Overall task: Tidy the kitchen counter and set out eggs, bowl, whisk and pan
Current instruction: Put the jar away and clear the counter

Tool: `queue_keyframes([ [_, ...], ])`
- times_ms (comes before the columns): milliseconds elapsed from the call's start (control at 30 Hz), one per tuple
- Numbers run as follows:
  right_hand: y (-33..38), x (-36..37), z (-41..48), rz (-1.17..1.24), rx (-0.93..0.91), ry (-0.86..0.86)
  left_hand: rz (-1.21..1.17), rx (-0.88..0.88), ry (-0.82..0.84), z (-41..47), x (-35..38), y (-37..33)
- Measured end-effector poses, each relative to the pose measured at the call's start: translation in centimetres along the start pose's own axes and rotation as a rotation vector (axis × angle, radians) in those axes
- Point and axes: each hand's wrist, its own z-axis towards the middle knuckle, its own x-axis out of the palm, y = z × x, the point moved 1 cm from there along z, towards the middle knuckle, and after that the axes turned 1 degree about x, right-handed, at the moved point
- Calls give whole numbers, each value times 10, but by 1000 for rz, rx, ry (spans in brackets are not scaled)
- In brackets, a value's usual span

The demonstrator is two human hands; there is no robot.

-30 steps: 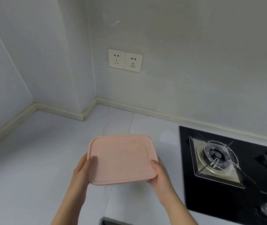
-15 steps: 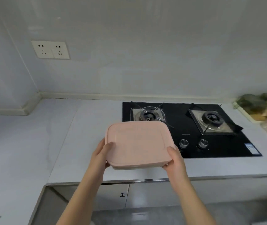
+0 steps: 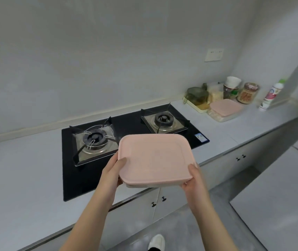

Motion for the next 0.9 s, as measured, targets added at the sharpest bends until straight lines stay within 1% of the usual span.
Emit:
queue_keyframes([
  [167, 29, -51, 40, -35, -51, -126, -9, -20, 94, 49, 70, 7],
  [267, 50, -83, 76, -57, -62, -182, -11, -68, 136, 91, 116, 16],
  [433, 114, -131, 159, -83, -105, -270, -37, -93, 236, 175, 208, 6],
  [533, 143, -152, 199, -89, -123, -307, -34, -81, 302, 211, 252, -5],
  [667, 161, -182, 241, -33, -168, -337, 18, -100, 349, 257, 304, -9],
  [800, 166, -209, 266, -23, -147, -372, 98, -113, 391, 278, 341, -2],
  [900, 175, -227, 293, -66, -108, -397, 179, -121, 400, 298, 369, 4],
])
